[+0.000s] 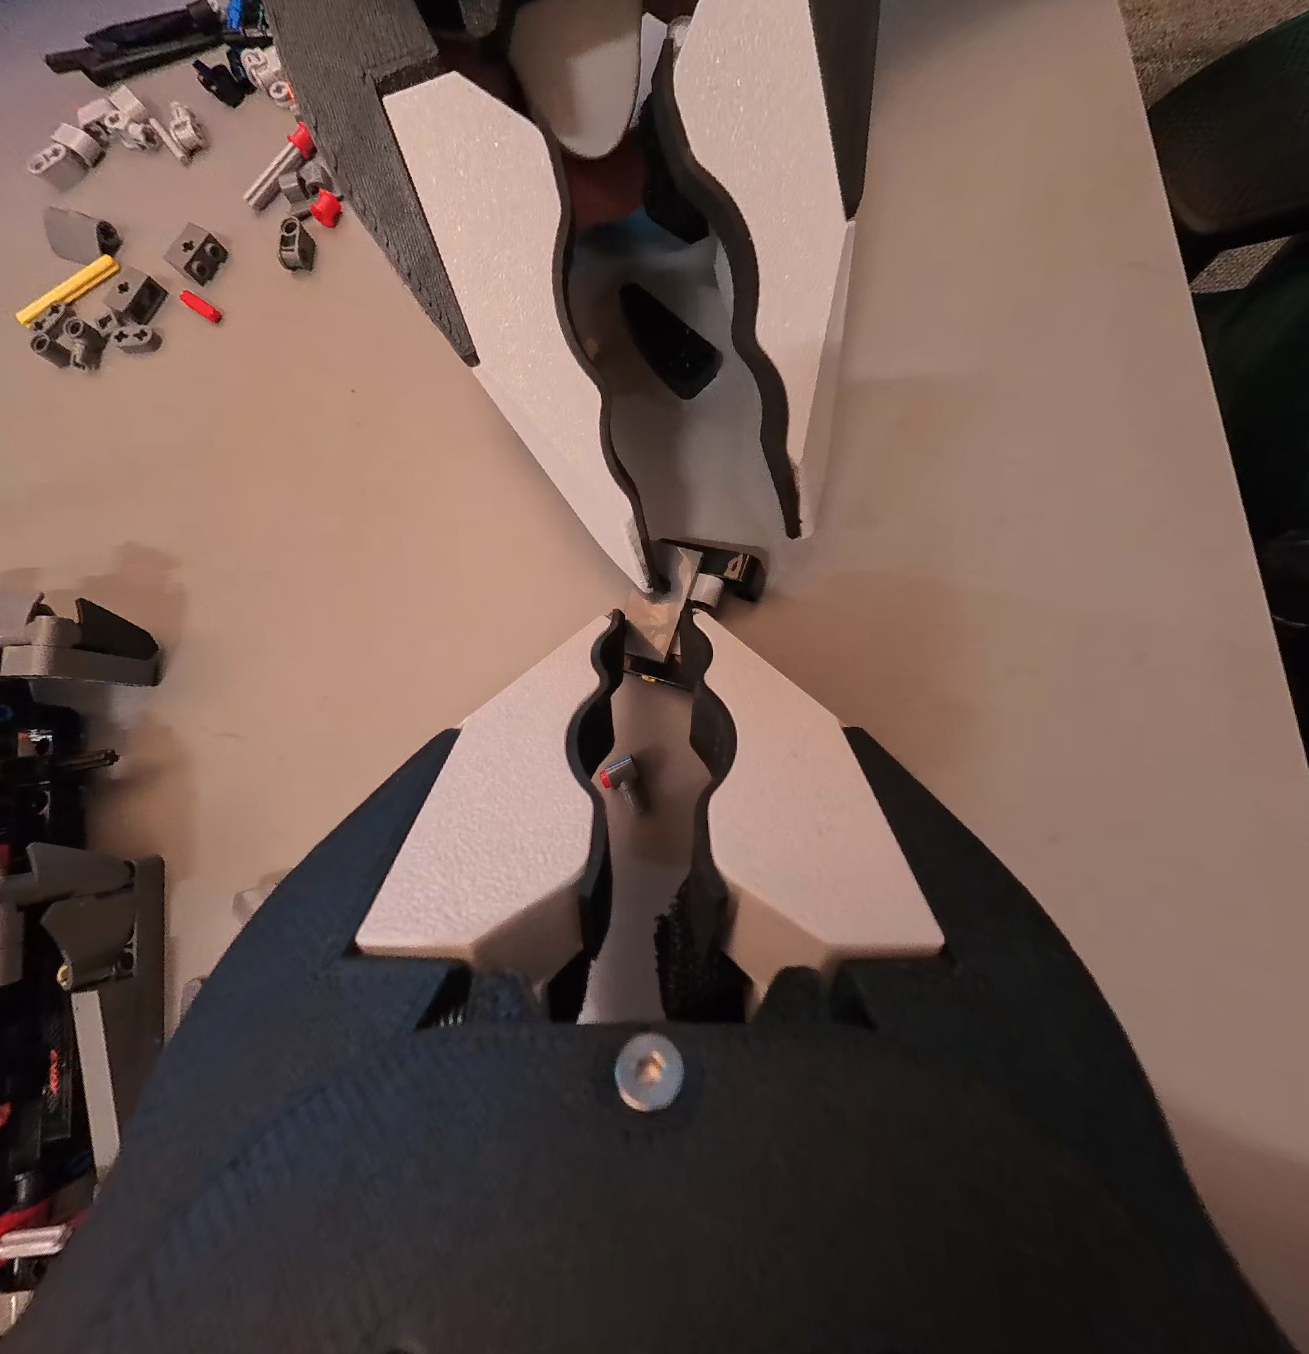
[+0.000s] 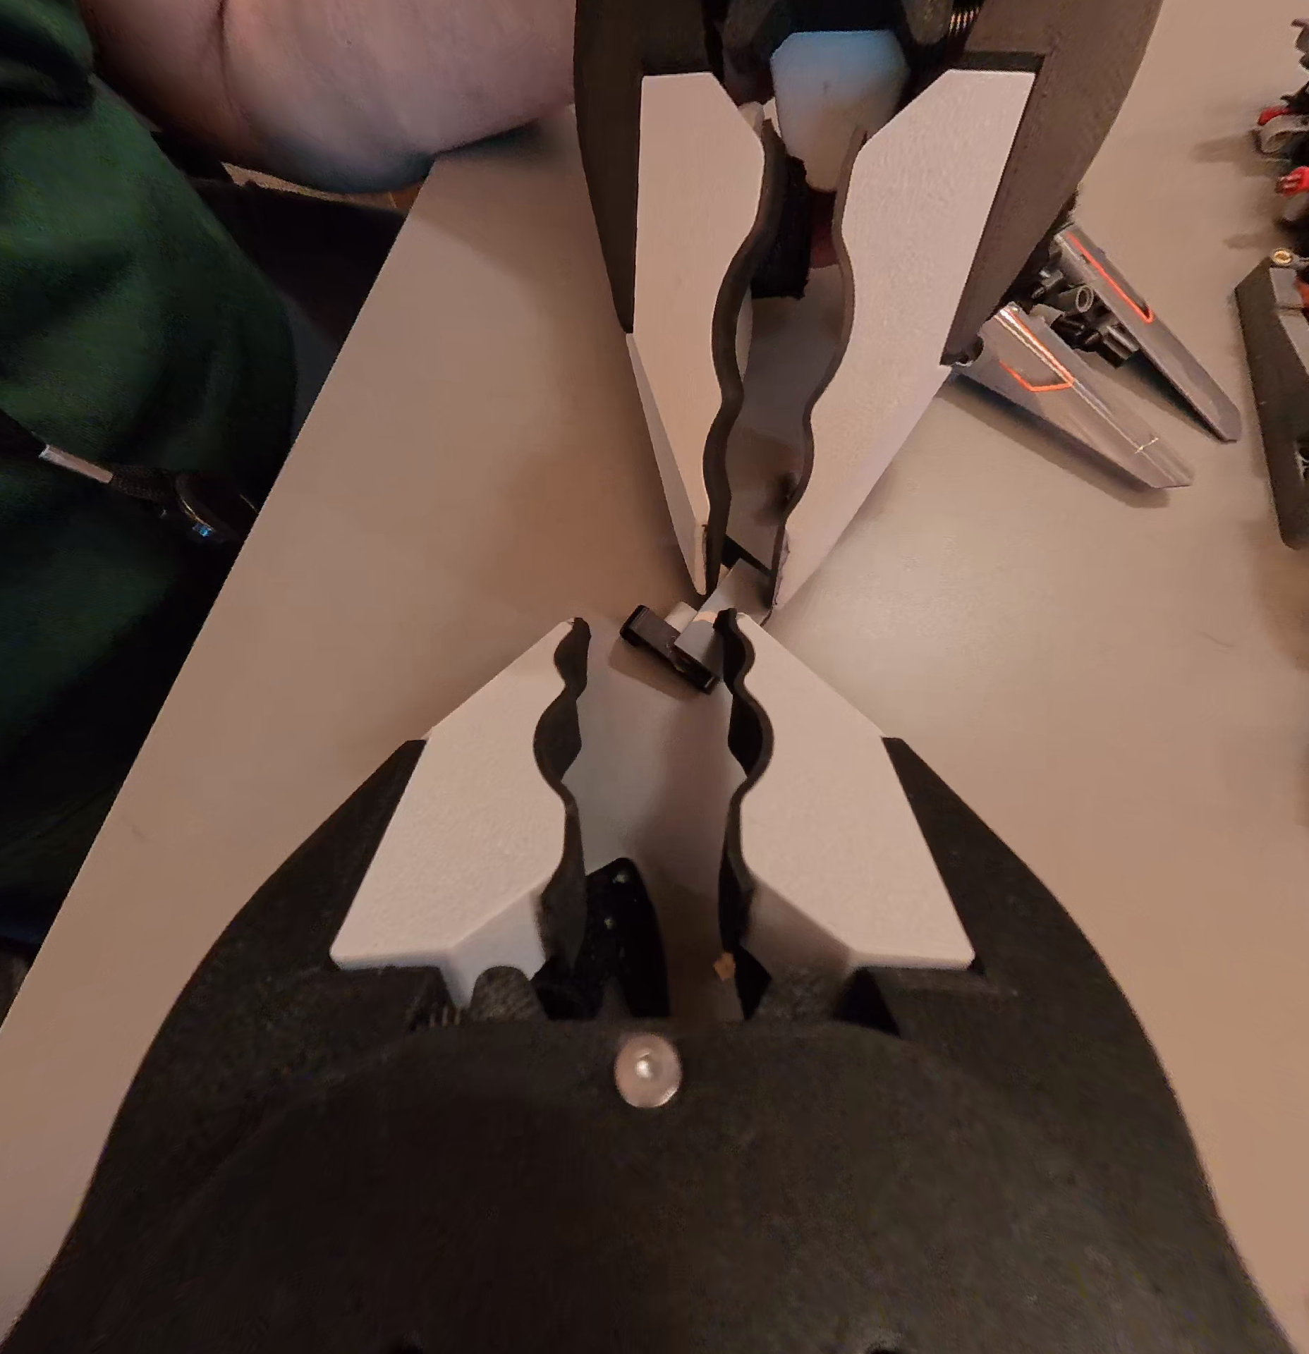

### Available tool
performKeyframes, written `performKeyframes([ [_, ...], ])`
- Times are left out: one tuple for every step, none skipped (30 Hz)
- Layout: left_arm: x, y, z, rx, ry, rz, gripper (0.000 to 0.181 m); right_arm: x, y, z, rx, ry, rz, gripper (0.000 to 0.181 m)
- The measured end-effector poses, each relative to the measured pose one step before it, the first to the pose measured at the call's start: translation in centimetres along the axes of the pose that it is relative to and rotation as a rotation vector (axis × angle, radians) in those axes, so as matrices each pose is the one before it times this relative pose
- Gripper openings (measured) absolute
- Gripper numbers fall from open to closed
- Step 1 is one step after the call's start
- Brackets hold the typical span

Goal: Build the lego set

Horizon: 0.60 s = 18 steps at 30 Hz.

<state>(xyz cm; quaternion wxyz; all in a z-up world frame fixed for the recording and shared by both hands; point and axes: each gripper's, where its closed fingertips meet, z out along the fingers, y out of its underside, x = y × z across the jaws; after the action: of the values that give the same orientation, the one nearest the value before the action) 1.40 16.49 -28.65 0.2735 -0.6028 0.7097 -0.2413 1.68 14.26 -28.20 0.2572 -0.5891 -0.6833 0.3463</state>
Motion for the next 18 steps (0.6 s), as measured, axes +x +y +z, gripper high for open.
performKeyframes([
  [0.000, -0.003, -0.006, 0.0004, 0.0028, -0.0031, 0.012, -0.048, -0.019, -0.005, 0.0010, -0.0045, 0.0020, 0.037],
  [-0.021, -0.014, -0.001, 0.0010, 0.0010, -0.0007, 0.012, -0.050, -0.003, -0.032, -0.0014, -0.0044, 0.0009, 0.038],
  [0.001, -0.012, 0.014, 0.0001, 0.0011, -0.0012, 0.012, 0.050, 0.078, -0.072, -0.0084, 0.0040, -0.0034, 0.039],
  [-0.006, -0.018, 0.000, 0.0011, 0.0013, -0.0009, 0.012, 0.122, 0.135, -0.100, -0.0126, 0.0097, -0.0051, 0.038],
  [0.007, -0.019, 0.013, 0.0021, 0.0035, -0.0040, 0.012, 0.005, 0.072, -0.053, -0.0064, 0.0028, 0.0006, 0.038],
  [-0.002, -0.001, 0.001, 0.0015, 0.0040, -0.0027, 0.012, -0.072, 0.008, -0.027, -0.0001, -0.0041, 0.0057, 0.038],
  [-0.011, -0.014, 0.002, 0.0005, 0.0025, -0.0007, 0.012, 0.013, 0.030, -0.035, -0.0020, 0.0003, 0.0039, 0.039],
  [-0.001, -0.024, 0.019, -0.0009, 0.0031, -0.0017, 0.012, 0.033, 0.045, -0.034, -0.0022, 0.0024, 0.0024, 0.039],
  [-0.002, -0.030, 0.026, -0.0006, 0.0041, -0.0040, 0.012, -0.027, 0.023, -0.033, 0.0004, -0.0023, 0.0039, 0.039],
  [-0.010, -0.037, 0.044, 0.0001, 0.0047, -0.0061, 0.012, 0.046, 0.019, -0.041, 0.0013, 0.0004, 0.0043, 0.038],
  [-0.018, -0.036, 0.022, 0.0009, 0.0036, -0.0052, 0.012, 0.058, 0.026, -0.025, 0.0004, 0.0012, 0.0034, 0.038],
  [-0.006, -0.033, 0.018, 0.0032, 0.0040, -0.0052, 0.011, 0.059, 0.015, -0.001, -0.0020, 0.0034, 0.0003, 0.038],
  [-0.010, -0.001, -0.007, 0.0044, 0.0028, -0.0031, 0.011, 0.015, 0.015, -0.008, -0.0026, 0.0012, -0.0008, 0.039],
  [0.003, 0.005, -0.025, 0.0040, 0.0032, -0.0056, 0.011, 0.009, 0.011, -0.047, -0.0029, 0.0005, -0.0007, 0.039],
  [-0.048, 0.024, -0.046, 0.0020, 0.0003, -0.0027, 0.011, 0.045, -0.004, -0.033, -0.0012, 0.0017, 0.0008, 0.039],
  [-0.089, 0.049, -0.062, 0.0002, -0.0049, 0.0028, 0.011, -0.021, -0.001, 0.012, 0.0002, -0.0020, 0.0021, 0.039],
  [0.014, 0.021, -0.027, 0.0011, 0.0009, 0.0006, 0.011, -0.016, 0.009, 0.024, -0.0005, -0.0010, 0.0008, 0.040],
  [0.000, -0.003, -0.022, 0.0019, 0.0008, -0.0006, 0.011, 0.035, 0.019, 0.000, -0.0024, 0.0027, -0.0007, 0.040],
])
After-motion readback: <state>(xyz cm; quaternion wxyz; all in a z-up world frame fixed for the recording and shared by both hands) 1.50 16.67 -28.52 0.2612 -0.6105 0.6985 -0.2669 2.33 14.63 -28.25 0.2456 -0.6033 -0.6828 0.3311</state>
